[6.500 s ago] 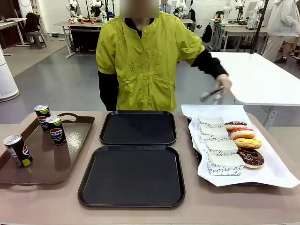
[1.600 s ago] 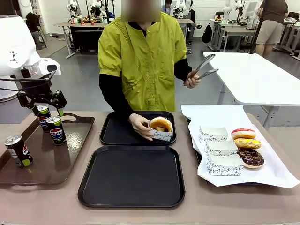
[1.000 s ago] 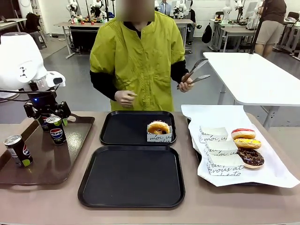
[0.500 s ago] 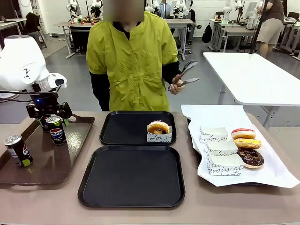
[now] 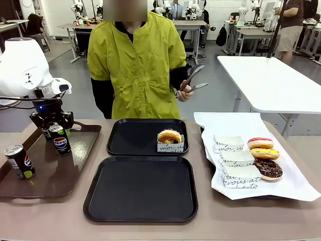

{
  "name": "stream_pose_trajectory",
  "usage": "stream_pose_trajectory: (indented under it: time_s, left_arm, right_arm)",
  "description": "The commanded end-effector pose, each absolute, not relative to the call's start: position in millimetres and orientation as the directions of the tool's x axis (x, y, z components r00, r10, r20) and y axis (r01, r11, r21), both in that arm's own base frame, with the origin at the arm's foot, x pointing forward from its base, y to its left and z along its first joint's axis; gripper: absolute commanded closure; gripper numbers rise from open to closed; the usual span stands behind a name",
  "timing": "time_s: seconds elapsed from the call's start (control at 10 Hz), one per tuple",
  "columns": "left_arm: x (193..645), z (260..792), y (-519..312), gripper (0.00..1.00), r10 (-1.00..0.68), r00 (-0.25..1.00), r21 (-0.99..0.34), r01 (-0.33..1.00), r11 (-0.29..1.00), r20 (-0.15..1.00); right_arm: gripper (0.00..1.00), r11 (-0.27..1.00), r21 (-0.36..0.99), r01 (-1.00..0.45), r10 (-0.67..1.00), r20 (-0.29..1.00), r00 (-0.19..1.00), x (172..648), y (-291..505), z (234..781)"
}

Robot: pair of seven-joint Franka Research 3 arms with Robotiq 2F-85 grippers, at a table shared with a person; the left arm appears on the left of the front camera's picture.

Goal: Set up donuts and drinks on trays.
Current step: Pick up one Pepsi coke and place it on the Flat Tray.

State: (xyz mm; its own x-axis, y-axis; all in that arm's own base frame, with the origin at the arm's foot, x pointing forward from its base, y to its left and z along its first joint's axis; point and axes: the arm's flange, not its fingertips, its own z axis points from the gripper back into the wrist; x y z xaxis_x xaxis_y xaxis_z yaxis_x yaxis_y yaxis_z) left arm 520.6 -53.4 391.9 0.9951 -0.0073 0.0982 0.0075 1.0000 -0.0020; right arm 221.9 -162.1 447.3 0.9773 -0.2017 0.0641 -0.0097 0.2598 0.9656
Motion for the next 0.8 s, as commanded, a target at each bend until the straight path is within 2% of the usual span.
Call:
stream_pose_trajectory:
  time_s: [0.0,0.2,0.7]
  left_arm:
    - [524.6,393.2,-52.6,0.78,-0.021,0.996,0.001,0.021,1.000,0.082]
    - [524.2,392.5,-52.4,1.00,-0.016,0.996,0.006,0.016,1.000,0.083]
    - [520.5,391.8,-53.1,1.00,-0.007,0.995,-0.002,0.007,1.000,0.095]
  right_arm:
    - [0.00,0.255,0.967,-0.012,-0.201,0.065,0.977,221.4,-161.2,446.3]
    - [0.00,0.255,0.967,-0.012,-0.201,0.065,0.977,221.4,-161.2,446.3]
    - [0.00,0.255,0.967,-0.012,-0.201,0.065,0.977,221.4,-161.2,446.3]
